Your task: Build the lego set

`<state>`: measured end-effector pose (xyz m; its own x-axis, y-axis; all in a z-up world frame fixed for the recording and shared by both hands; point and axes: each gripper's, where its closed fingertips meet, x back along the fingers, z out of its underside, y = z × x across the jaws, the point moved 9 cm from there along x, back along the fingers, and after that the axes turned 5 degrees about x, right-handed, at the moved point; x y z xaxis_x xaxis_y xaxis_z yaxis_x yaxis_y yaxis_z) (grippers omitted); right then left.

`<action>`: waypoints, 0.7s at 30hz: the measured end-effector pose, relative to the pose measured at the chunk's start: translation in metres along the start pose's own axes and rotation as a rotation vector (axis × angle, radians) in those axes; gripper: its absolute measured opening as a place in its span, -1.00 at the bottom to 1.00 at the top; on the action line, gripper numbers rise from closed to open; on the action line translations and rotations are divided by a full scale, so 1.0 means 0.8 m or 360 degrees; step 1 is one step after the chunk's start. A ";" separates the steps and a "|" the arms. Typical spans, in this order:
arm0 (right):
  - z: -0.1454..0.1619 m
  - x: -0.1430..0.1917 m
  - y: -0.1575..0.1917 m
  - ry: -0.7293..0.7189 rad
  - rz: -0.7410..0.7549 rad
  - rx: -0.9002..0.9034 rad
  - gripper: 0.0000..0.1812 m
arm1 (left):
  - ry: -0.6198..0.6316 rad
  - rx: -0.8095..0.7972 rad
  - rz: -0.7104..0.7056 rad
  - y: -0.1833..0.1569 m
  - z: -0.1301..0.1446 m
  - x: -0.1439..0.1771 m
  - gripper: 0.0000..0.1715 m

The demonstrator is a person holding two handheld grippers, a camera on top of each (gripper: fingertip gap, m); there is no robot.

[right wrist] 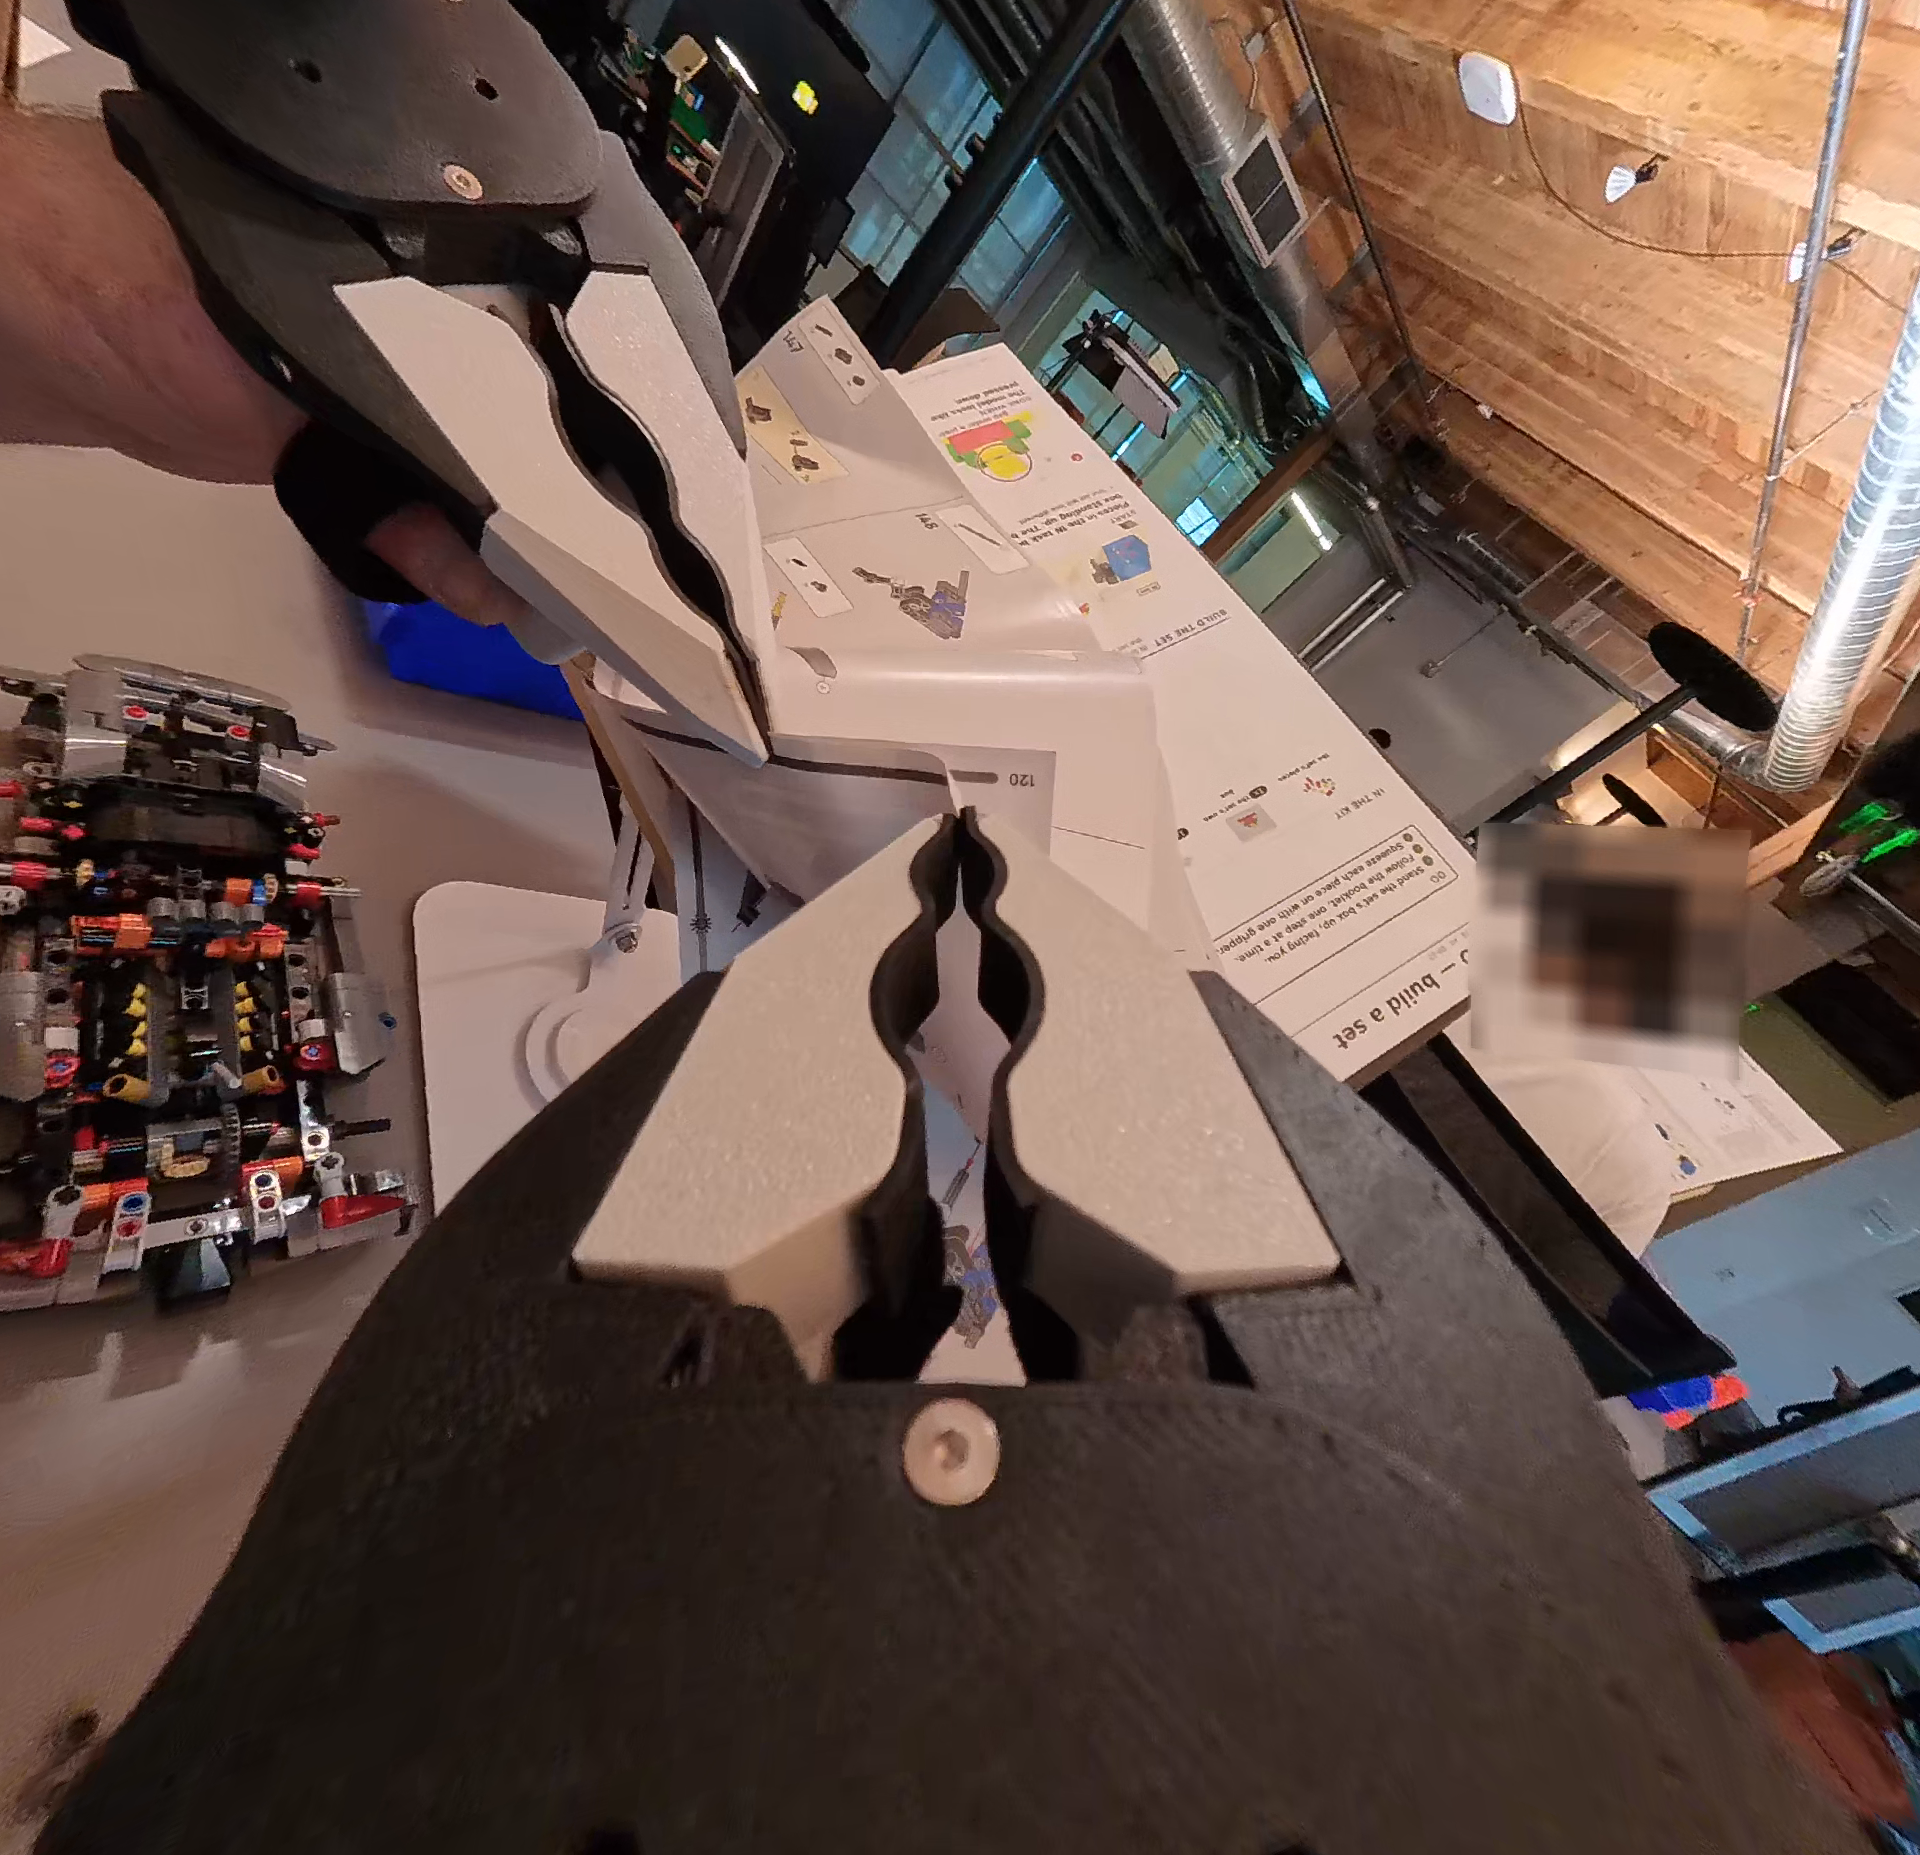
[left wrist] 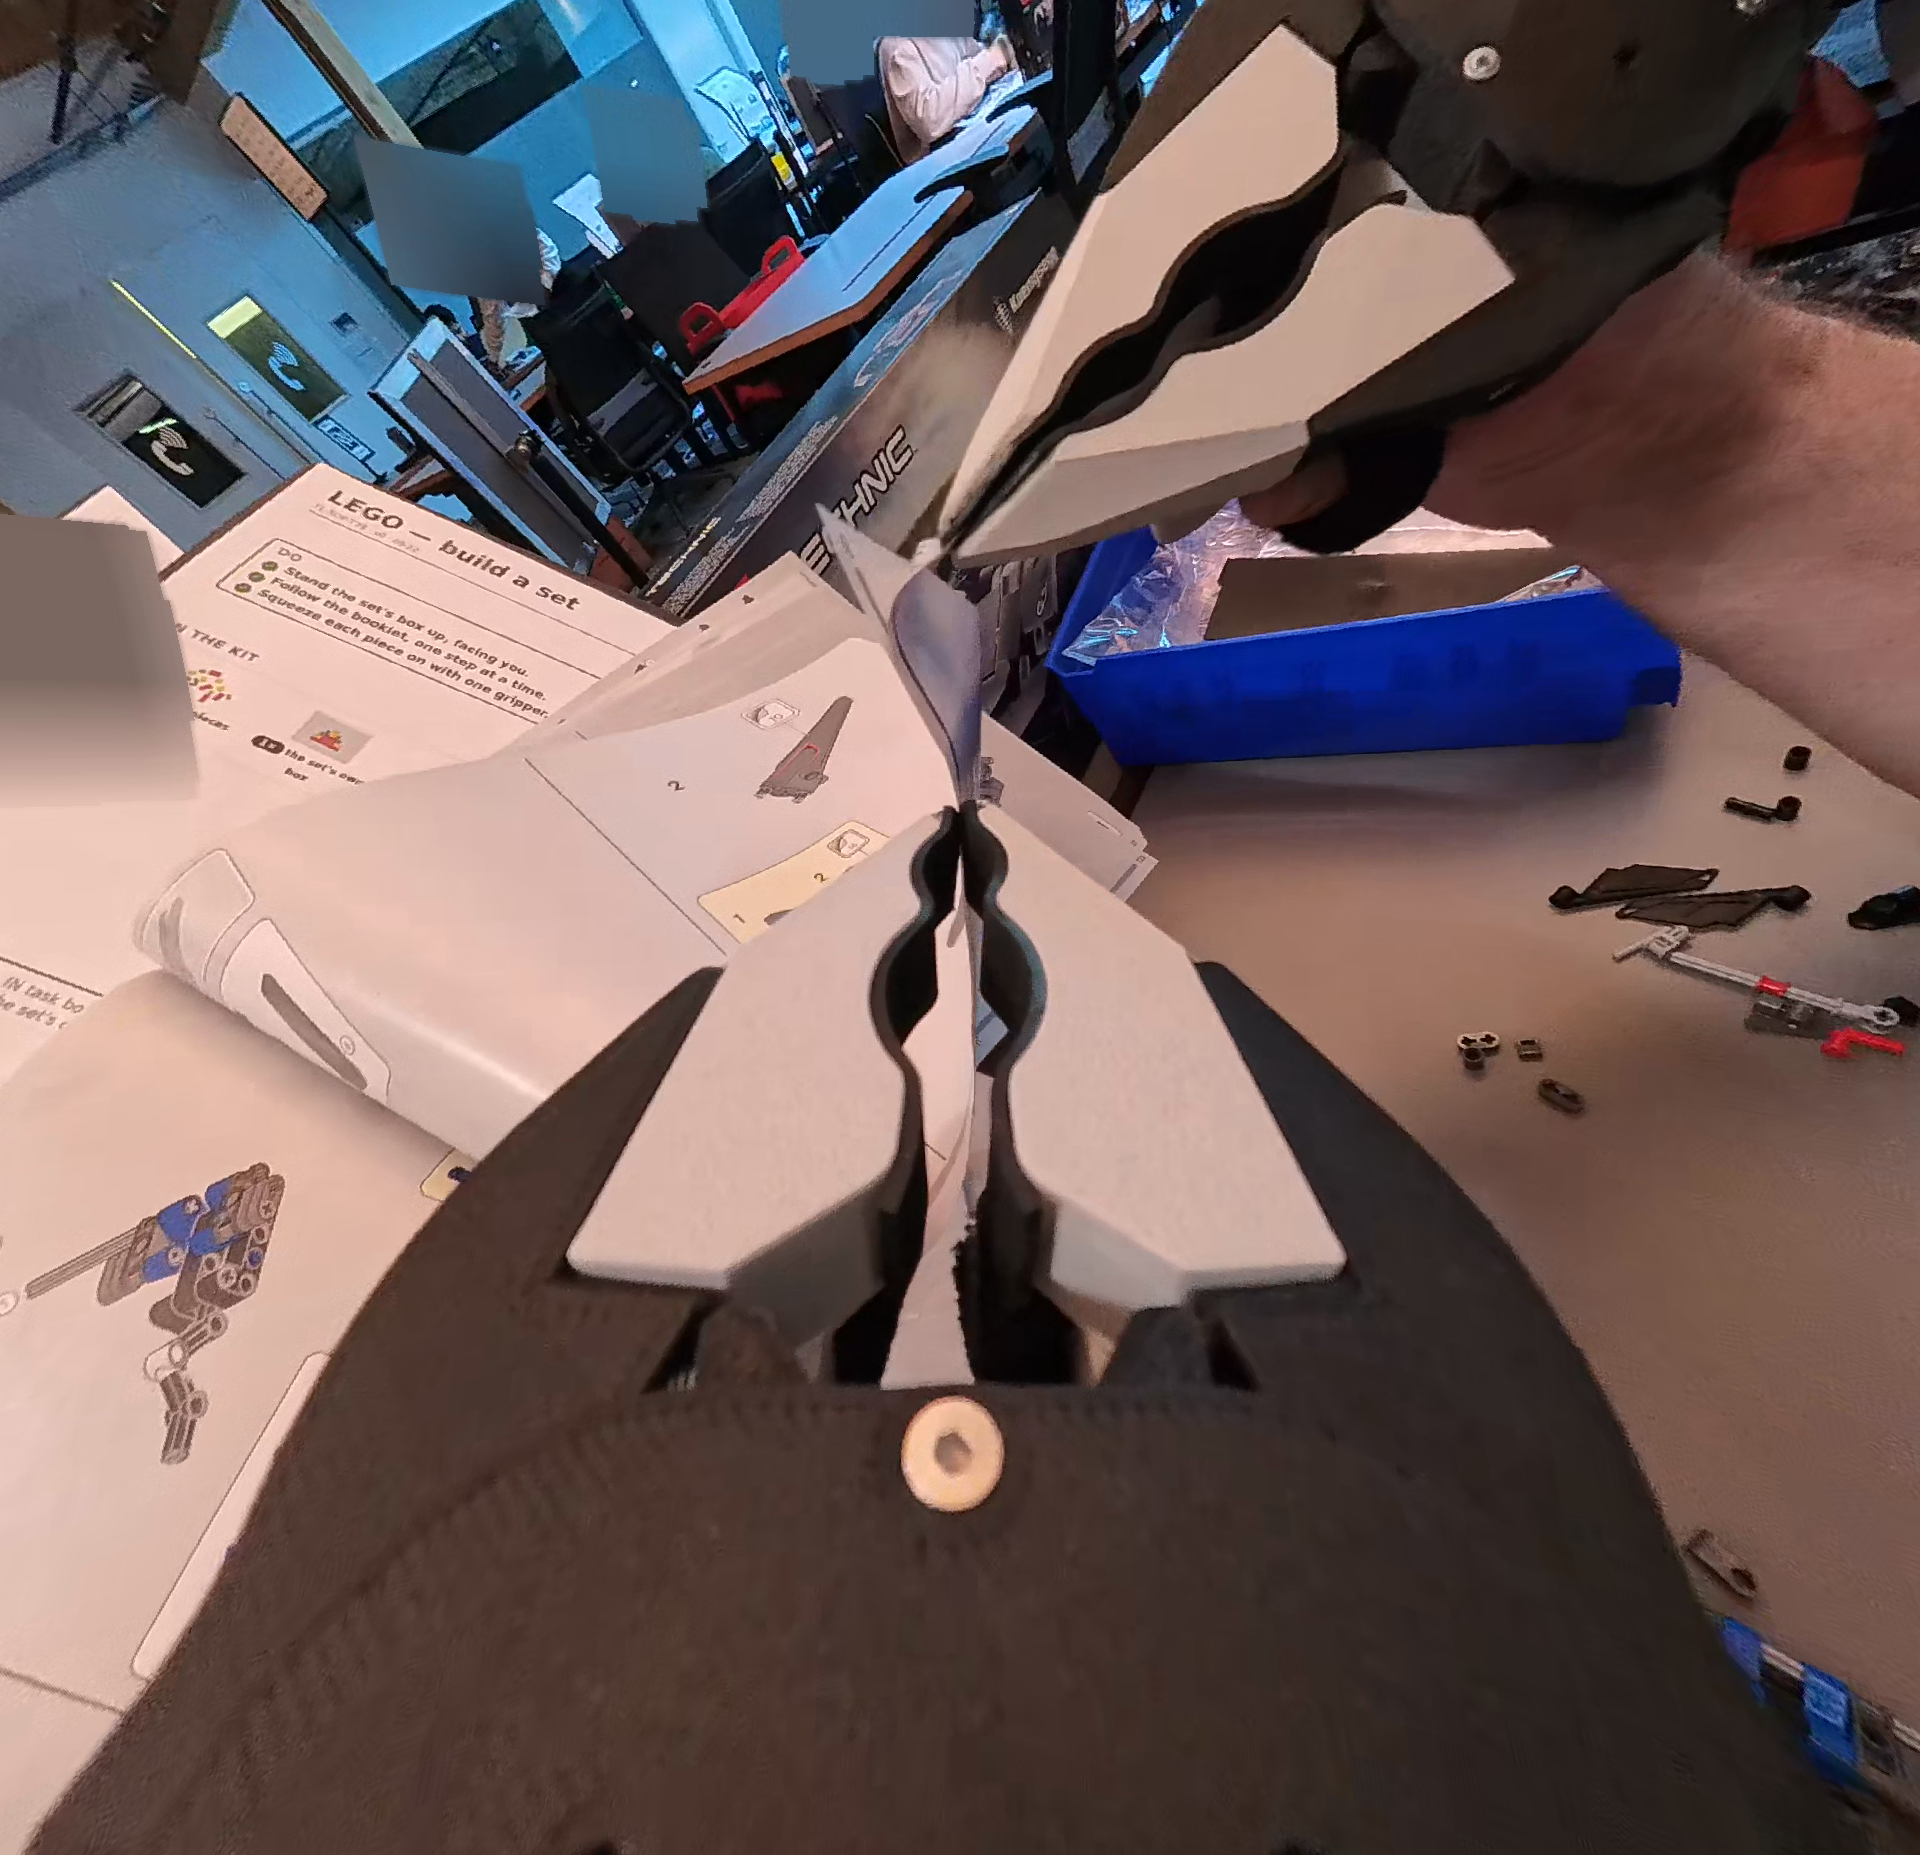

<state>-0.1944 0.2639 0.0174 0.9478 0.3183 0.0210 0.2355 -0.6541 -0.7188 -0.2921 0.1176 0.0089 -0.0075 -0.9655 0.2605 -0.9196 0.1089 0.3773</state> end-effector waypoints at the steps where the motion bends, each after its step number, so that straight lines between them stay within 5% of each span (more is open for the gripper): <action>1: 0.000 0.001 0.000 -0.0005 -0.0009 -0.0002 -1.00 | 0.0002 0.0006 0.0011 0.000 0.000 0.000 -1.00; 14: 0.001 -0.002 0.013 -0.0039 -0.0230 -0.0002 -1.00 | 0.0038 0.0151 0.0247 0.013 -0.029 -0.002 -0.68; 21: -0.003 -0.002 0.018 -0.0043 -0.0267 0.0039 -1.00 | 0.0122 0.0390 0.0444 0.026 -0.034 -0.025 -0.90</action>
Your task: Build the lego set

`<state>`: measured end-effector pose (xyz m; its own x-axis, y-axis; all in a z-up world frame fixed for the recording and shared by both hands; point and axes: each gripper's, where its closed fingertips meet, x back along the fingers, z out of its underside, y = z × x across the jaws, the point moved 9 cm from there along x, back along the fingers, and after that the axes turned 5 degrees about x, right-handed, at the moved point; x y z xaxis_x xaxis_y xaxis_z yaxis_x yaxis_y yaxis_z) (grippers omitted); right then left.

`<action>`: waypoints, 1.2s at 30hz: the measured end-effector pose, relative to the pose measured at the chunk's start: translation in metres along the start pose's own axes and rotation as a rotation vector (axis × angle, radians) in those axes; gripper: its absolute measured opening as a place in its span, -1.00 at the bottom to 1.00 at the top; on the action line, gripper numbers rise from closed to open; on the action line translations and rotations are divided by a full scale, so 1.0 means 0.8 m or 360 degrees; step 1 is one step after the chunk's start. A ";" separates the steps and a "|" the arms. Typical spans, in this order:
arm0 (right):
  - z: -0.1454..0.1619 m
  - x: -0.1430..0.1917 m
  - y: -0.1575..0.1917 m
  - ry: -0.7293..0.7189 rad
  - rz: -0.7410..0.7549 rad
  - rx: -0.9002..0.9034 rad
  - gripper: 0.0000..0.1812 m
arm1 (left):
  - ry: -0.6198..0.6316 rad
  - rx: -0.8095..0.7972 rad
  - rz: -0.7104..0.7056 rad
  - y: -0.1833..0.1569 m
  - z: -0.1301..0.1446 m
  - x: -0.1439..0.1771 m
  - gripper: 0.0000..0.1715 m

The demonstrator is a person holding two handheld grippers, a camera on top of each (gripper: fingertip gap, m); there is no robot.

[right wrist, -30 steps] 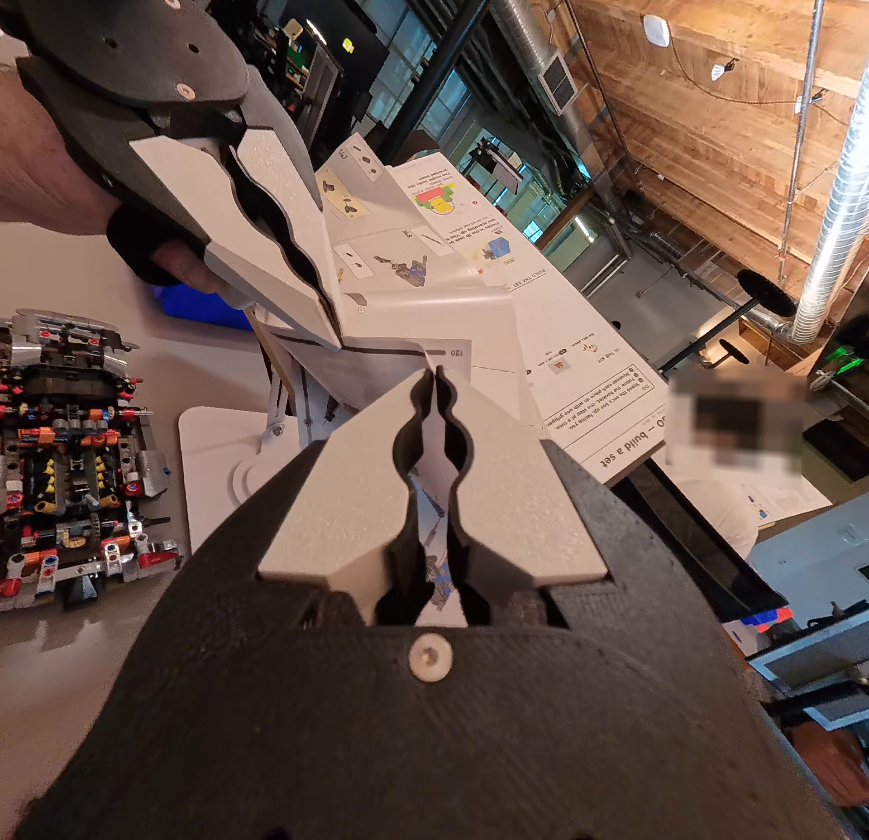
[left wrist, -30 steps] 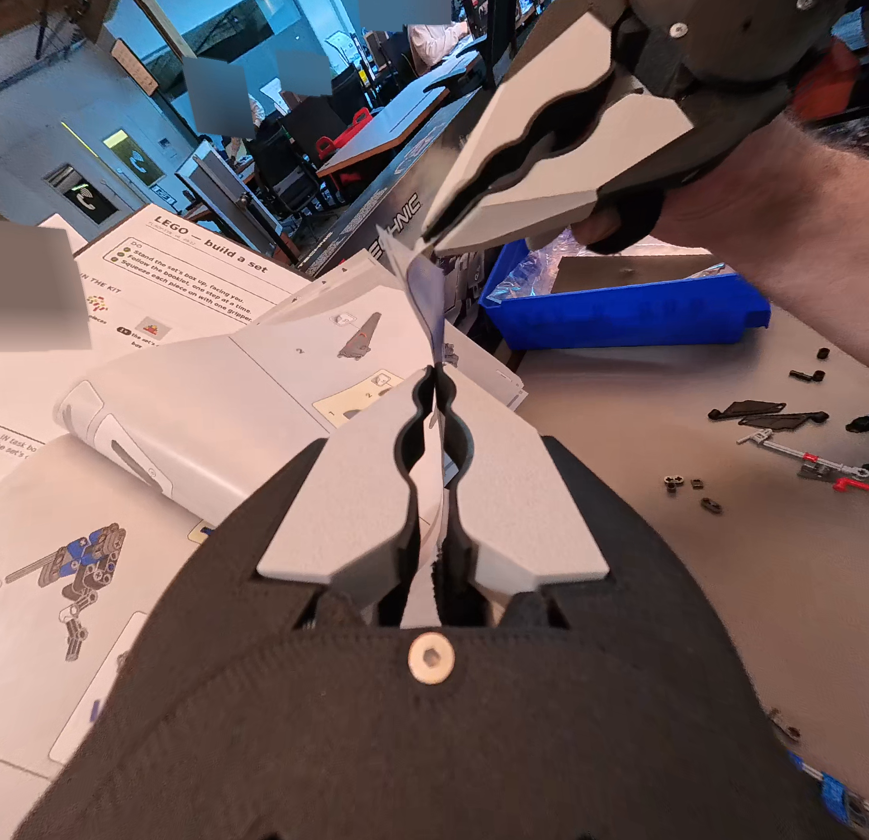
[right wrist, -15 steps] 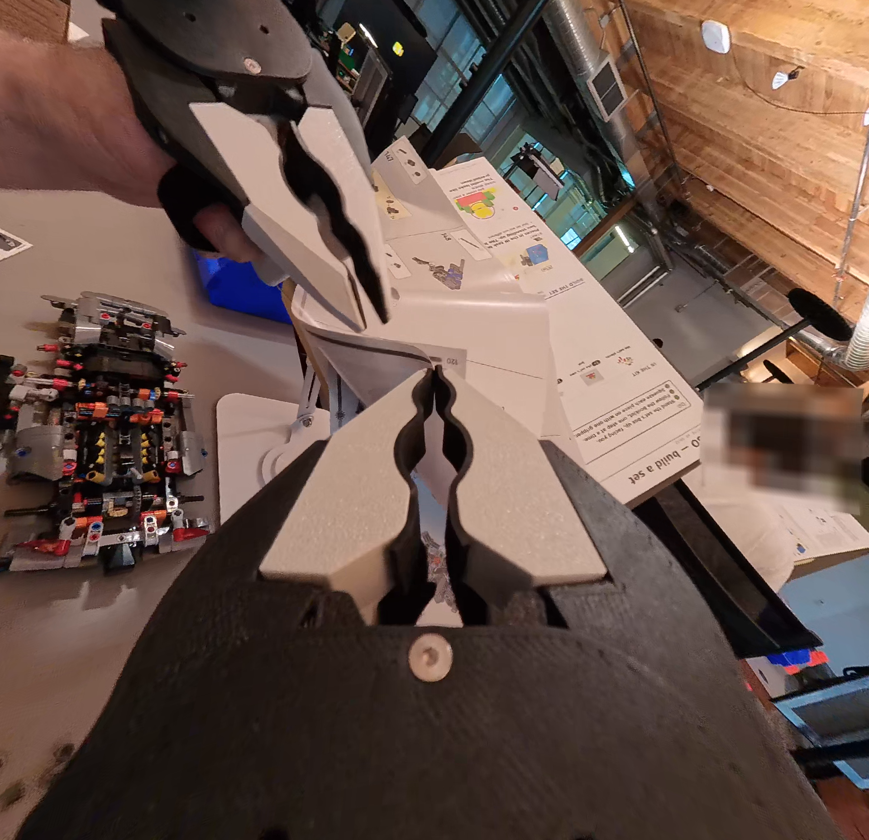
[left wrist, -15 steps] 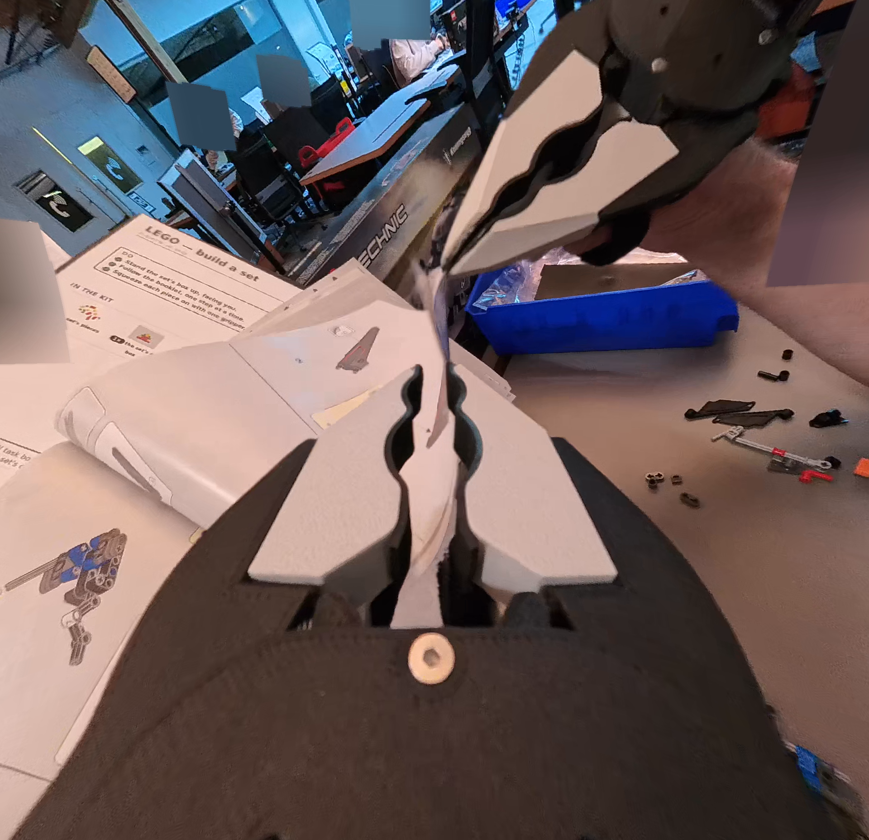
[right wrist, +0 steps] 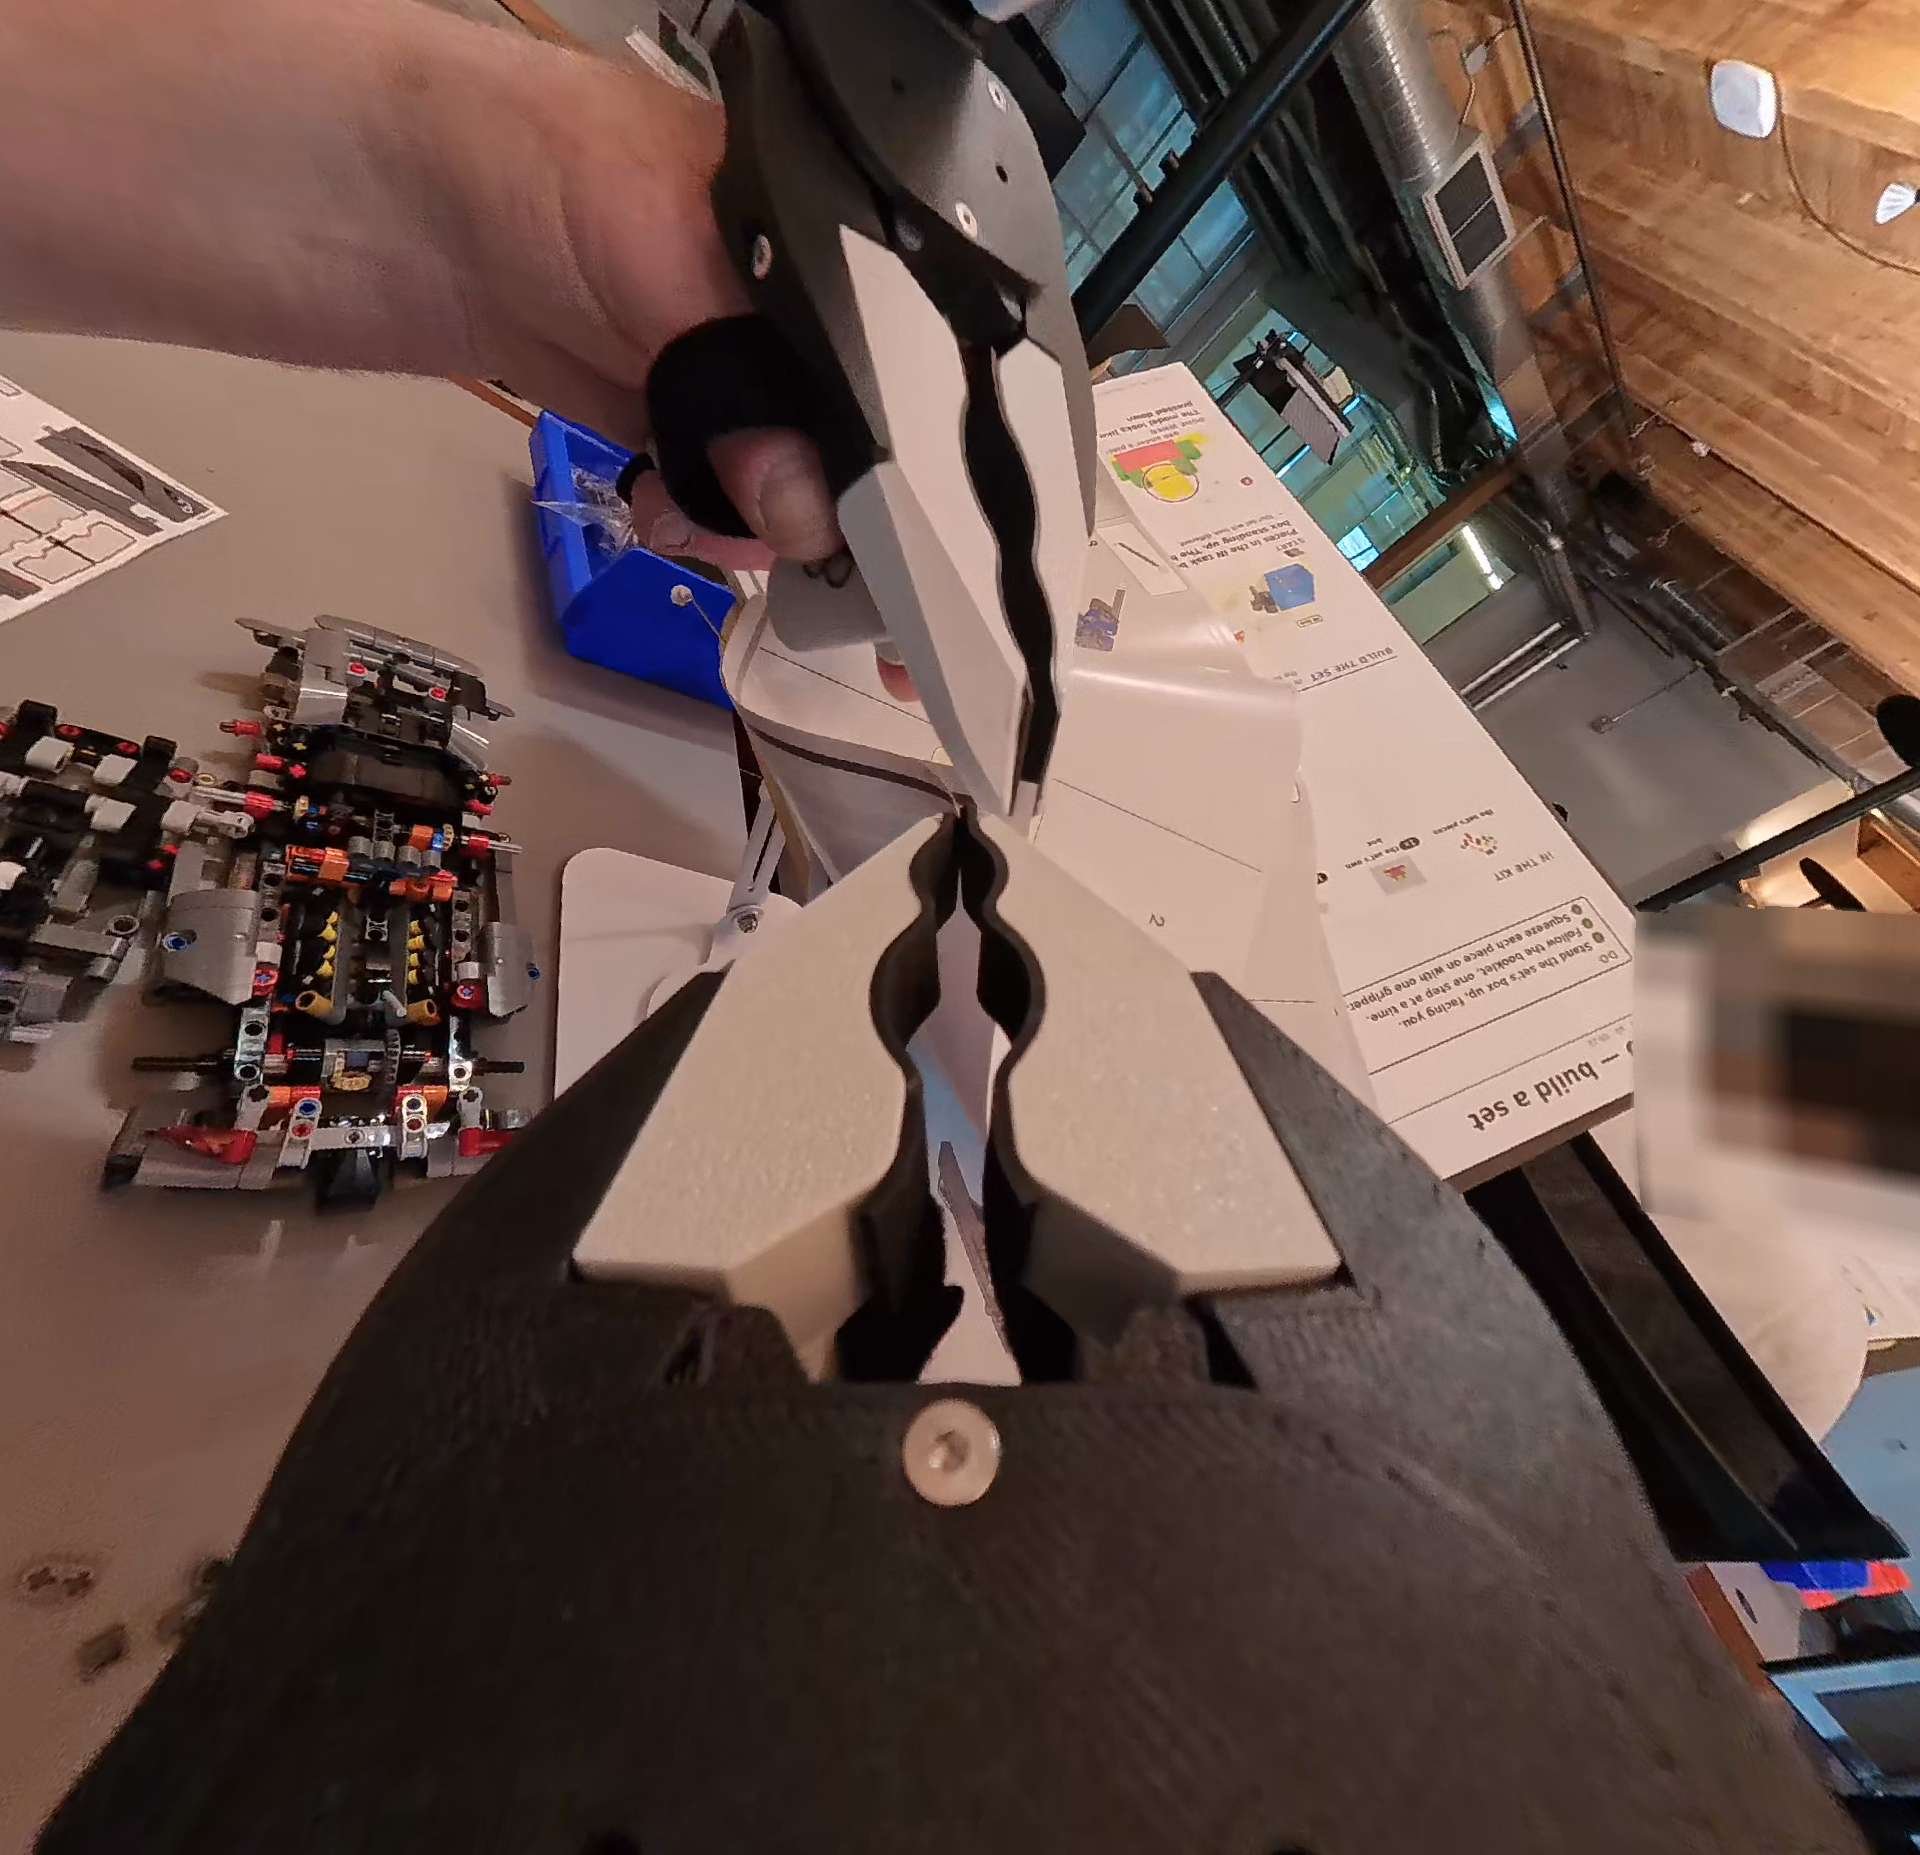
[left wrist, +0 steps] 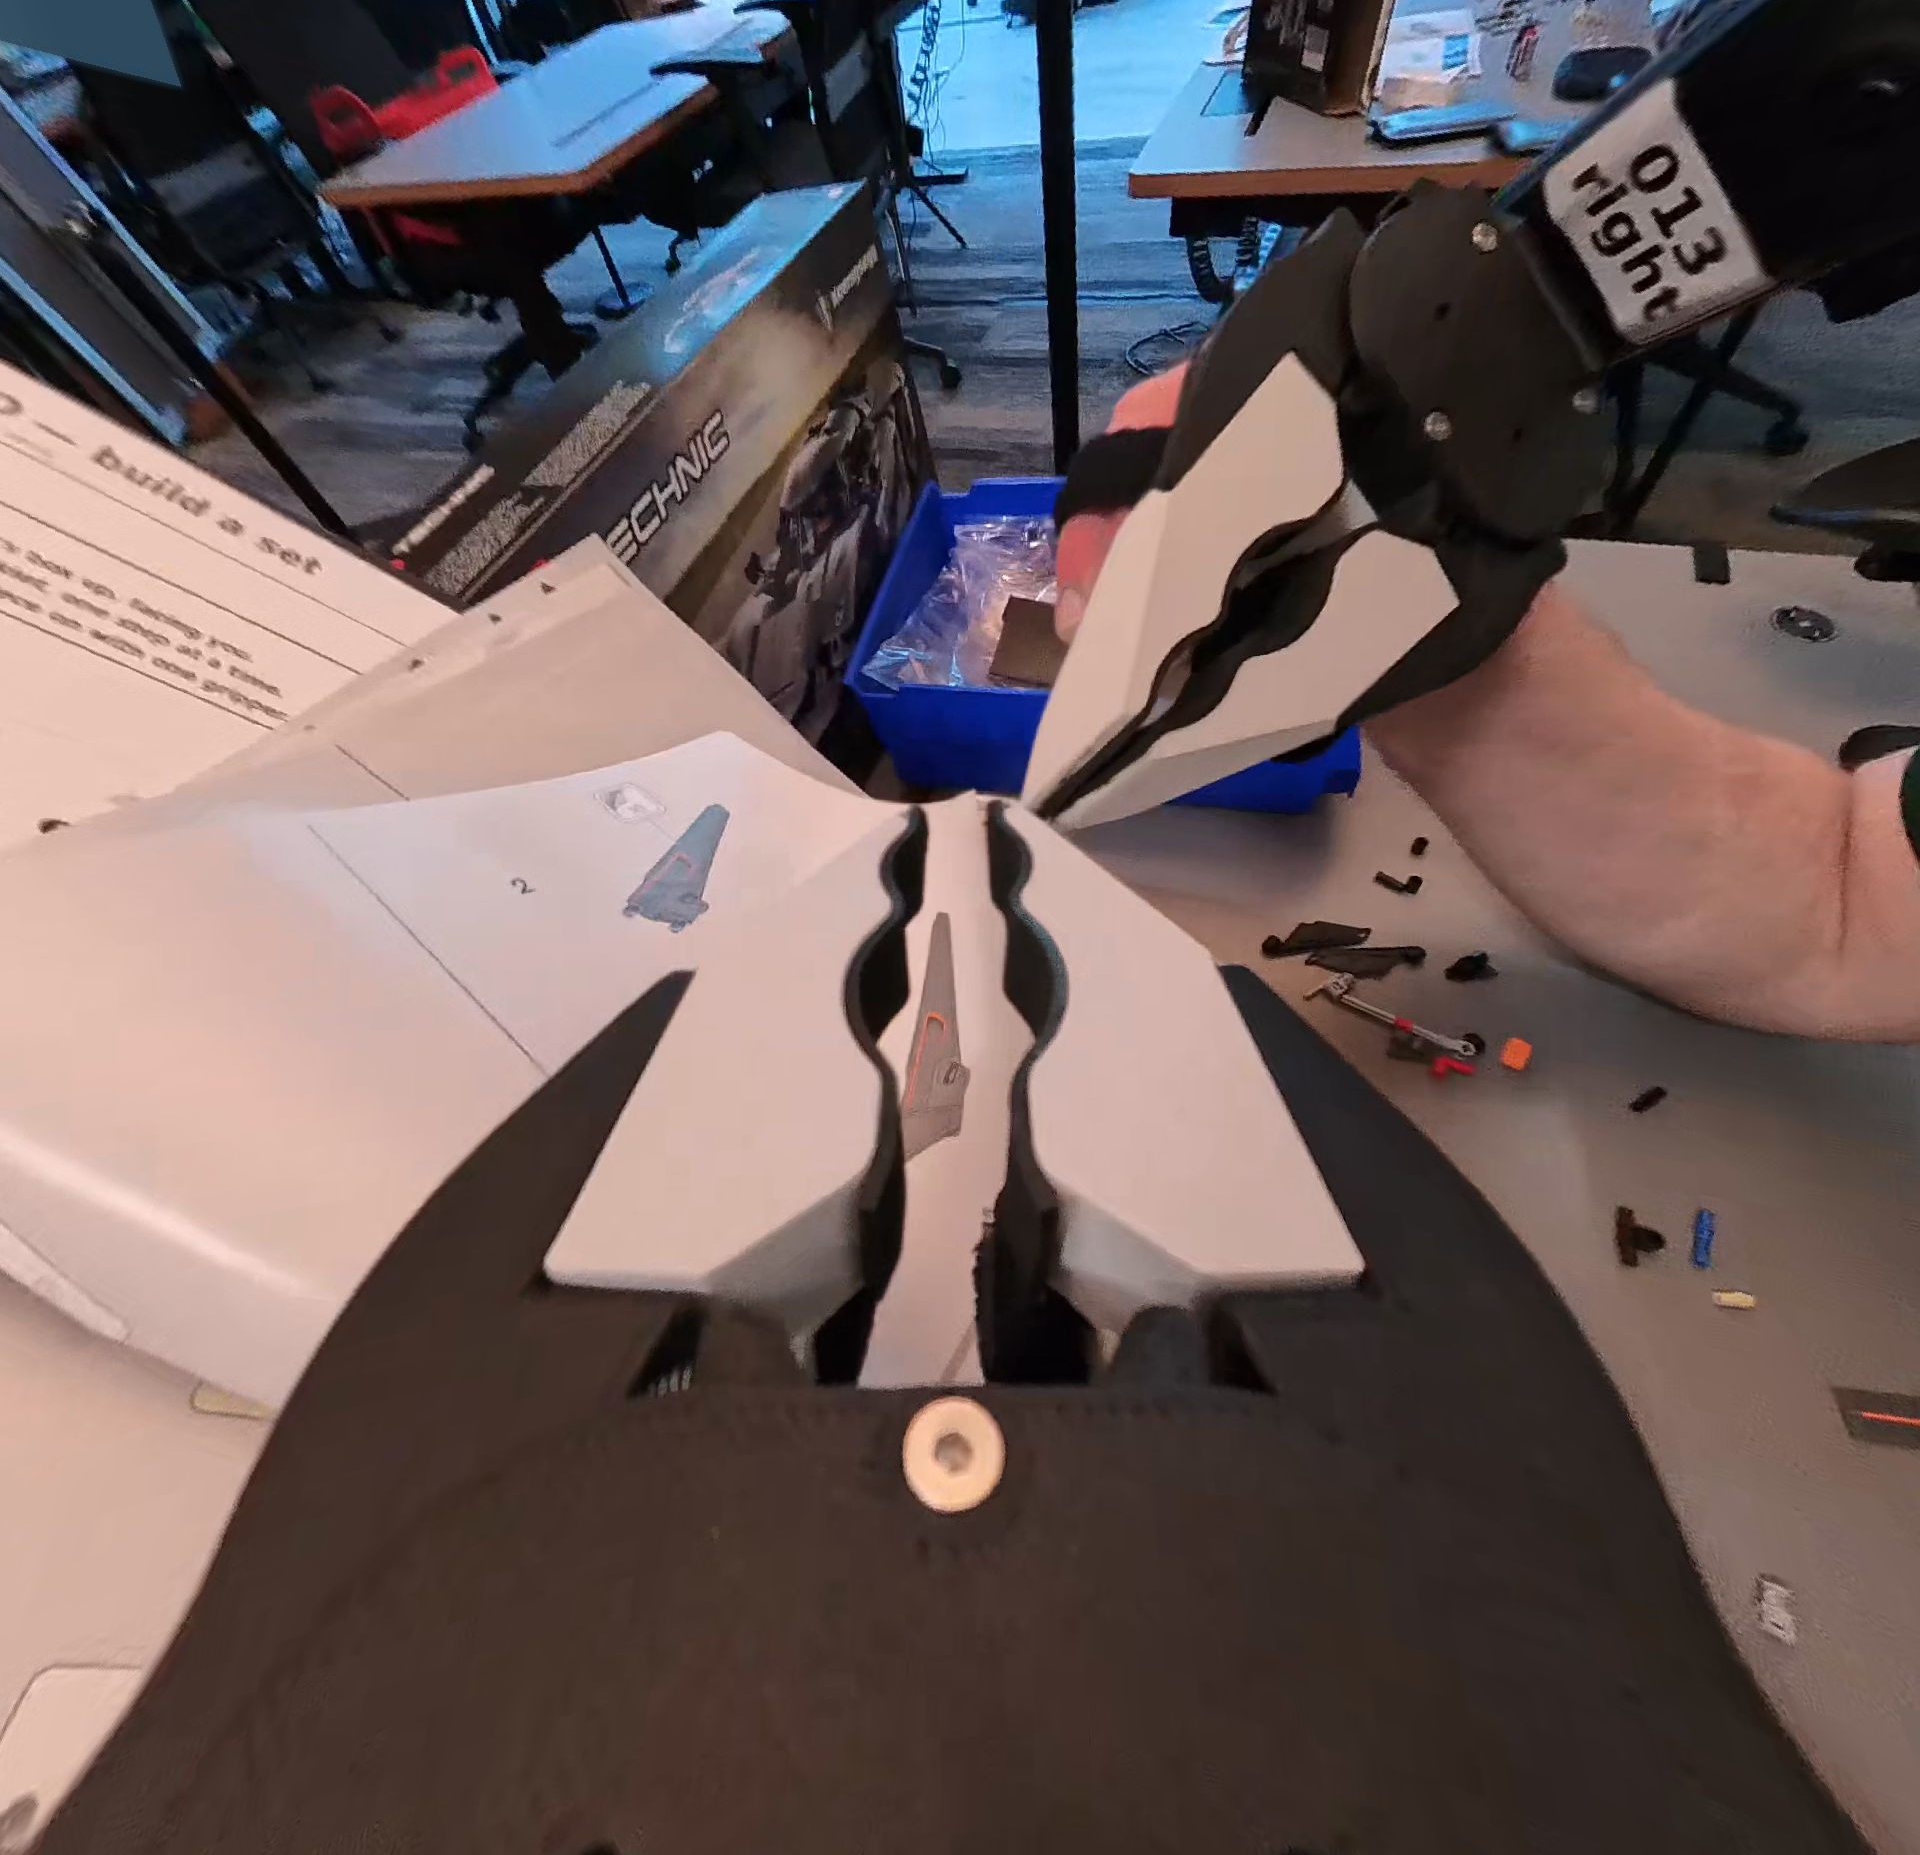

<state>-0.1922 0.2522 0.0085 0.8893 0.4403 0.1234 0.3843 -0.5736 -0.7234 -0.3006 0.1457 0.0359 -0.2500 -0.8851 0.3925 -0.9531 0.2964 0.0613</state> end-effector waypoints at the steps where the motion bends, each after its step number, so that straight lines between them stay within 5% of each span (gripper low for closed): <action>1: -0.001 0.000 0.000 -0.0002 0.0001 0.0005 -1.00 | 0.0018 0.0023 0.0004 0.002 0.001 -0.002 -0.94; 8: -0.004 0.004 0.002 0.0028 -0.0030 0.0027 -1.00 | -0.0090 0.0000 -0.0171 0.005 0.000 0.011 -1.00; 13: -0.006 0.004 0.007 0.0076 -0.0106 0.0032 -1.00 | -0.0467 0.0004 -0.0663 0.010 0.013 0.104 -1.00; 18: -0.011 0.000 0.015 0.0117 -0.0180 0.0060 -1.00 | -0.0764 0.0251 -0.1021 0.026 0.072 0.203 -1.00; 28: -0.014 0.007 0.013 0.0186 -0.0169 0.0071 -1.00 | -0.0801 0.0542 -0.1483 0.041 0.182 0.277 -0.91; 36: -0.011 0.006 0.016 0.0285 -0.0187 0.0097 -1.00 | -0.0655 0.0025 -0.1738 -0.022 0.142 0.273 -0.80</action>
